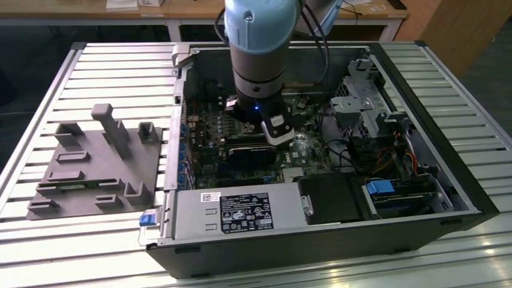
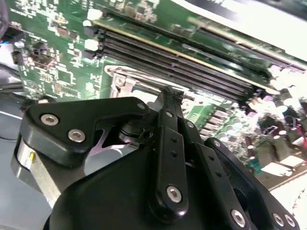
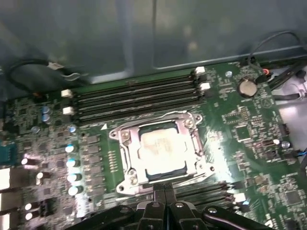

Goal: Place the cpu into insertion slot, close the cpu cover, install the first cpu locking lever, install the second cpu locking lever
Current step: 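Install the second cpu locking lever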

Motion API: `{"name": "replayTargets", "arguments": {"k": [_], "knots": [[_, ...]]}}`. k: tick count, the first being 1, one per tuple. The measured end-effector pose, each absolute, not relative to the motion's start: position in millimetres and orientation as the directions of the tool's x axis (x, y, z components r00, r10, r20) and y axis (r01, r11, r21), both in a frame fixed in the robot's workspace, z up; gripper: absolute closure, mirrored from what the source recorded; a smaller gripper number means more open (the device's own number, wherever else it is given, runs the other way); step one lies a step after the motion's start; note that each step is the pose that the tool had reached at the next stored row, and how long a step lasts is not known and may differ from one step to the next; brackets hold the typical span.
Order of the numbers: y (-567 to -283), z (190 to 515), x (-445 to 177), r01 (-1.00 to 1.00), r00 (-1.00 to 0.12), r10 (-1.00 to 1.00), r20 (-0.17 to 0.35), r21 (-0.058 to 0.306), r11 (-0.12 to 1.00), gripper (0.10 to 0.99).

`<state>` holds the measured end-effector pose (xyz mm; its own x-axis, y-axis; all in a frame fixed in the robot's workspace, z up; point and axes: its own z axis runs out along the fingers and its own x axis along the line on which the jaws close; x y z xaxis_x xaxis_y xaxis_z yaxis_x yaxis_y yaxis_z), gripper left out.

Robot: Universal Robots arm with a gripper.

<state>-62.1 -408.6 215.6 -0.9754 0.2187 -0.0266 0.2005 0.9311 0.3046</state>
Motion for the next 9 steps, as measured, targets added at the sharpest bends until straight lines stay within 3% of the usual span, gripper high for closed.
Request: {"name": "replayTargets", "arguments": {"k": [9], "knots": [[-391.2,215.6,-56.1,0.201,-0.975,0.218,-0.034,0.271,0.942,0.980]]}}
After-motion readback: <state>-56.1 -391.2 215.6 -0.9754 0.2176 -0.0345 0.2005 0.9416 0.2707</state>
